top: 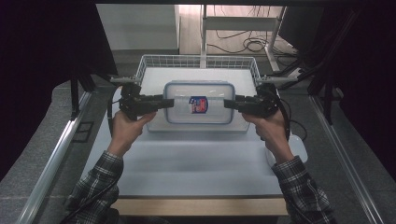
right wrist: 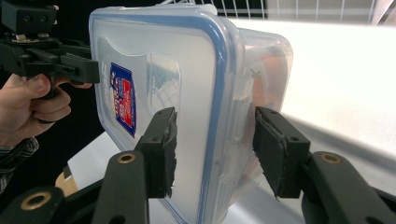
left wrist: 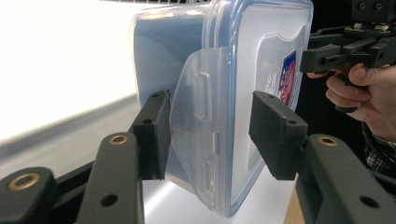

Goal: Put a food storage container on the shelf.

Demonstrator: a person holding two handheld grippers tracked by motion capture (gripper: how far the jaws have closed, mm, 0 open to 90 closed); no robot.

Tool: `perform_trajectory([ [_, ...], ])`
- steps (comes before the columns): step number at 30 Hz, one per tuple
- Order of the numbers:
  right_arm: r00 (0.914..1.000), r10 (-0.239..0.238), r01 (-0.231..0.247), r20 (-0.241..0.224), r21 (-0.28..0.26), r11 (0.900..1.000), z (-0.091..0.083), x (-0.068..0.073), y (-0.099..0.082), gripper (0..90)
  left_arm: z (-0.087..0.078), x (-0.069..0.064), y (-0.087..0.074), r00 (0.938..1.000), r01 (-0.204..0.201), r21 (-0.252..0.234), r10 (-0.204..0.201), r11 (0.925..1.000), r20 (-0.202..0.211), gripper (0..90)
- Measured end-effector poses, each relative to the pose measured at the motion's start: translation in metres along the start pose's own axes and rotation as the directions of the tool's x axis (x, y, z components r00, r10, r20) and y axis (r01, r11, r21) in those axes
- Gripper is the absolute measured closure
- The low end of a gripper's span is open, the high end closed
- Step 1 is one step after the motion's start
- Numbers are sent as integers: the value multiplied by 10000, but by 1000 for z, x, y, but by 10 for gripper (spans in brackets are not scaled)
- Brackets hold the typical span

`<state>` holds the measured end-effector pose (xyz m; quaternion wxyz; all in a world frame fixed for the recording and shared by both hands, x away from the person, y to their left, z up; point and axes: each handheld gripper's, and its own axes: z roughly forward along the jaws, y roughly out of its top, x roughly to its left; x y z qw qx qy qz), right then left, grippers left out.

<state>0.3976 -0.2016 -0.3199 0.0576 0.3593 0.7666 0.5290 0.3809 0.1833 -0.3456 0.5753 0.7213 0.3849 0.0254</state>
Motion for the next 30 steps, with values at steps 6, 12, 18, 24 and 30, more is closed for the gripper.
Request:
perform_trajectory([
  [6, 9999, -130, 130, 4, -147, 9998, 3, -5, 22, 507, -1, 5, 22, 9999, -147, -97, 146, 9998, -73, 499],
  [12, 9999, -123, 123, -27, -237, 9996, 8, -12, 38, 506, 0, 12, 38, 9998, -141, -190, 138, 9997, -148, 498],
  [18, 10000, -21, 20, -15, -279, 9996, 15, -20, 47, 501, 4, 20, 47, 9997, -66, -159, 63, 9999, -226, 498],
  [24, 9996, 279, -276, 104, -285, 9992, 23, -31, 57, 491, 13, 30, 54, 9996, 131, -134, -135, 9998, -262, 497],
  [30, 9987, 480, -474, 189, -306, 9984, 27, -39, 60, 483, 19, 35, 55, 9993, 263, -210, -269, 9994, -255, 495],
])
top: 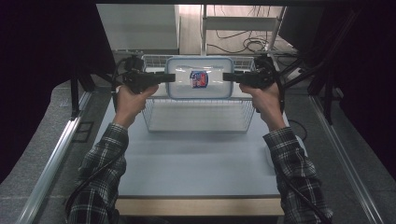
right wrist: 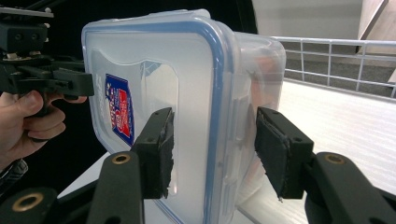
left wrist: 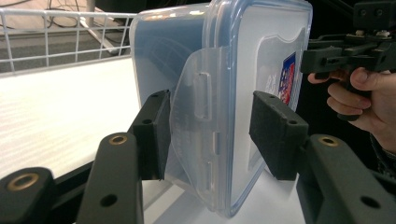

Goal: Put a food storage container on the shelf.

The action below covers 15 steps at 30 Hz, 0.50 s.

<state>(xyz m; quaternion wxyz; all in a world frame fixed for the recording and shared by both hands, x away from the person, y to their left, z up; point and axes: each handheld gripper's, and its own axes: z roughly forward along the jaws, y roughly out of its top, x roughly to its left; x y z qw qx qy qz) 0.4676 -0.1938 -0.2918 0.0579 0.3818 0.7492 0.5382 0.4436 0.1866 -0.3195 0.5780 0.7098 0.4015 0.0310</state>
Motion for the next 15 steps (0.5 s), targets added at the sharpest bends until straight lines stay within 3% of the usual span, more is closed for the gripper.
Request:
perform_trajectory([
  [9, 9996, 294, -294, -38, -179, 9994, 3, -4, 0, 484, 3, -2, 3, 9979, -149, -107, 141, 9998, -633, 461],
  [15, 9993, 373, -373, -23, -224, 9991, 4, -5, 0, 485, 4, -3, 6, 9969, -150, -74, 144, 9999, -772, 461],
])
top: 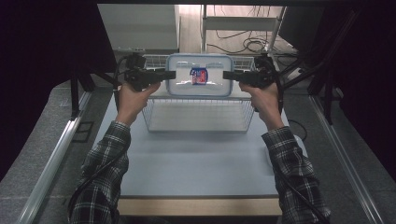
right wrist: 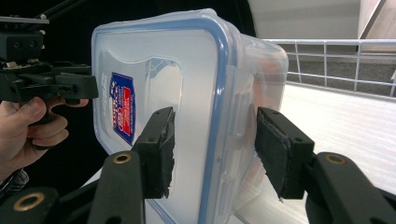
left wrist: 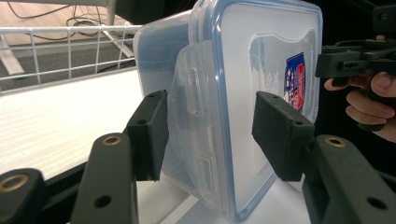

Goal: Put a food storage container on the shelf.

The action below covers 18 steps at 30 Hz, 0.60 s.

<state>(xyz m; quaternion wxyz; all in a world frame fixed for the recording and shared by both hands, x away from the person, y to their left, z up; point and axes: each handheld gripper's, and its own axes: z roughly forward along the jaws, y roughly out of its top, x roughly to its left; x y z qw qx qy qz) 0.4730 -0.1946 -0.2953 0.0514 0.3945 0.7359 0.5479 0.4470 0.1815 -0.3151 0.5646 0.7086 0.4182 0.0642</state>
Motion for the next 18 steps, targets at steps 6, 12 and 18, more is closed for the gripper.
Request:
perform_trajectory([
  [6, 9999, -51, 51, 154, 22, 10000, 2, 1, 0, 463, 1, -1, -1, 9997, -34, 27, 34, 10000, -238, 454],
  [12, 9990, -99, 95, 443, 77, 9999, 5, 2, 0, 431, 7, -3, -3, 9976, -260, 538, 294, 9982, -631, 480],
  [18, 9983, 301, -310, 503, 167, 9994, 8, -5, 1, 400, 13, 2, -6, 9980, -119, 723, 163, 9973, -612, 457],
])
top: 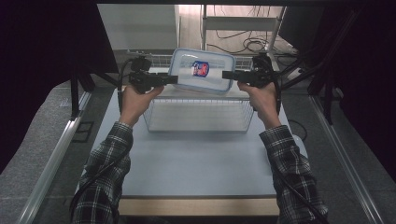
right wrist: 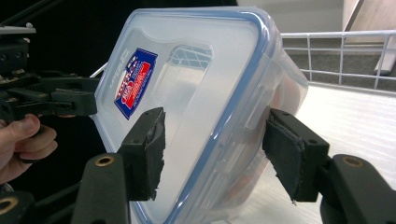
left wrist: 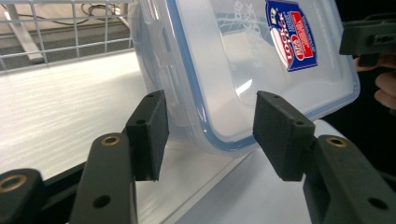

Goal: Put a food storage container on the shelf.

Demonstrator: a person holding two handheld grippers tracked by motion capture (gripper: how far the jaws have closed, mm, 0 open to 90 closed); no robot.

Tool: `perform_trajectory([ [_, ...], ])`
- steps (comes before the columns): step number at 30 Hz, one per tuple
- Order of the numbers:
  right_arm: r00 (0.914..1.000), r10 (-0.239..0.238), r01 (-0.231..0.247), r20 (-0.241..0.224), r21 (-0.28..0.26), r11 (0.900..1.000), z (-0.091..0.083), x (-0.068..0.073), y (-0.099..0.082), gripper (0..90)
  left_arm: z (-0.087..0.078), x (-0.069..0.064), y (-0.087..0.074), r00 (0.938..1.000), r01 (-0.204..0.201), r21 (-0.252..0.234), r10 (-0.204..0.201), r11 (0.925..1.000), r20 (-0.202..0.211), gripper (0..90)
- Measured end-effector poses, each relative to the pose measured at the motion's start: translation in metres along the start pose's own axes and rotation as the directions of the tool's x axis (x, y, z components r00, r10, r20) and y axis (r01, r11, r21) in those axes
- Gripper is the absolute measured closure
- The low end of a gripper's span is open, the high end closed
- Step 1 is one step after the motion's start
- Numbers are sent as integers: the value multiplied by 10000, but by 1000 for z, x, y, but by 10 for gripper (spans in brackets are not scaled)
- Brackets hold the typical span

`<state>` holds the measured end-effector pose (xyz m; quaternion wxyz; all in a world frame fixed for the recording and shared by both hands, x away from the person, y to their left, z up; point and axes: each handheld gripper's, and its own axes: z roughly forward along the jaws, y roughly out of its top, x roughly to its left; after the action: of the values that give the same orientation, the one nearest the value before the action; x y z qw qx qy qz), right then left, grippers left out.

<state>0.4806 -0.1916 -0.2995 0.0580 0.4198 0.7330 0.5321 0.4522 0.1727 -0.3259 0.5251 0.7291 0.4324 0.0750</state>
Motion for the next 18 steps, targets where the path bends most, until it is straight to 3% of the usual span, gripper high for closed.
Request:
perform_trajectory([
  [3, 9999, 121, -121, 64, -25, 9999, 1, -1, 2, 392, 0, 0, 0, 10000, 51, -6, -50, 10000, 42, 460],
  [6, 9956, -276, 280, 900, -31, 9996, 2, 4, 4, 377, -1, 1, 1, 9992, 265, -75, -262, 9996, 303, 456],
  [7, 9956, -276, 280, 900, -31, 9996, 2, 4, 4, 377, -1, 1, 1, 9992, 265, -75, -262, 9996, 303, 450],
  [8, 9887, -631, 616, 1361, 152, 9980, 5, 8, 3, 386, -2, 1, 1, 9988, 335, -128, -330, 9994, 367, 442],
  [11, 9925, -475, 455, 1125, 199, 9988, 8, 8, 1, 424, -4, 2, 1, 9986, 439, -242, -432, 9987, 307, 436],
  [15, 9939, -427, 413, 1013, 156, 9990, 6, 8, 1, 533, -8, 3, 2, 9993, 344, -436, -348, 9985, -105, 446],
  [18, 9942, -446, 426, 982, 223, 9988, 5, 10, 2, 536, -9, 3, 3, 9992, 333, -418, -341, 9986, -190, 454],
])
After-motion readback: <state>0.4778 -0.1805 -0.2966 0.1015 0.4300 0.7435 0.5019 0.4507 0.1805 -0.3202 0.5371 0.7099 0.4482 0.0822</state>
